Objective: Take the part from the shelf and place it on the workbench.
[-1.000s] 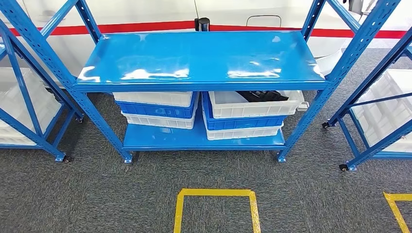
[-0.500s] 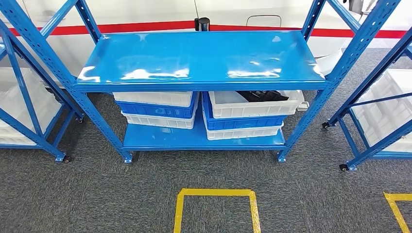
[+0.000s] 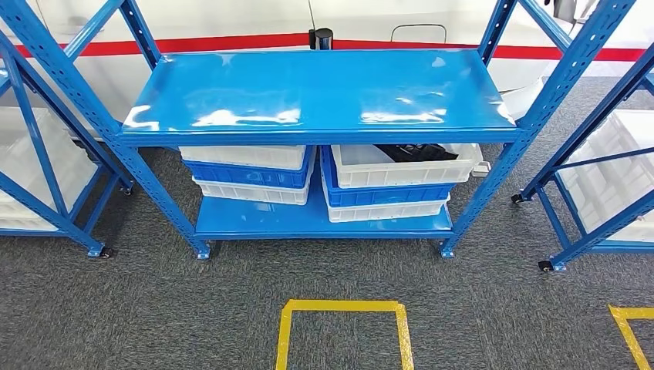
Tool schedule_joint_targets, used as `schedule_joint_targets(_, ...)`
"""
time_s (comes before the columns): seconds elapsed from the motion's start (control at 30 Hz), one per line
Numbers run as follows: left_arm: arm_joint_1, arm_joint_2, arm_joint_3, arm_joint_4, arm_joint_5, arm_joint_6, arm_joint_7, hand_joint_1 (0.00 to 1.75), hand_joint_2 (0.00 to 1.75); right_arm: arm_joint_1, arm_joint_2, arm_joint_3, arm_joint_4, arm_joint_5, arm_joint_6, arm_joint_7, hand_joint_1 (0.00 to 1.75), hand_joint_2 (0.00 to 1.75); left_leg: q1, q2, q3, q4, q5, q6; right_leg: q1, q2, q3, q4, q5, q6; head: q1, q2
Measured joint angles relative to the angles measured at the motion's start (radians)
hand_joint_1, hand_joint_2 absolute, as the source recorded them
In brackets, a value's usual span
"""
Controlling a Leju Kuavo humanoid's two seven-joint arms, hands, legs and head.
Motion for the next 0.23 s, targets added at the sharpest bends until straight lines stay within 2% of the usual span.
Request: schedule_joint_targets(0.23, 0.039, 0.022, -0.185, -0.033, 0.040, -0.039, 0.087, 0.00, 0.00, 0.035, -0.016, 0.096, -0.036, -0.025, 0.071, 0.011, 0.00, 0.00, 0.000, 0.000, 0.000, 0.000, 0.000, -0.001, 0.000, 0.000, 0.000, 0.000, 0.000, 0.000, 0.000, 0.000)
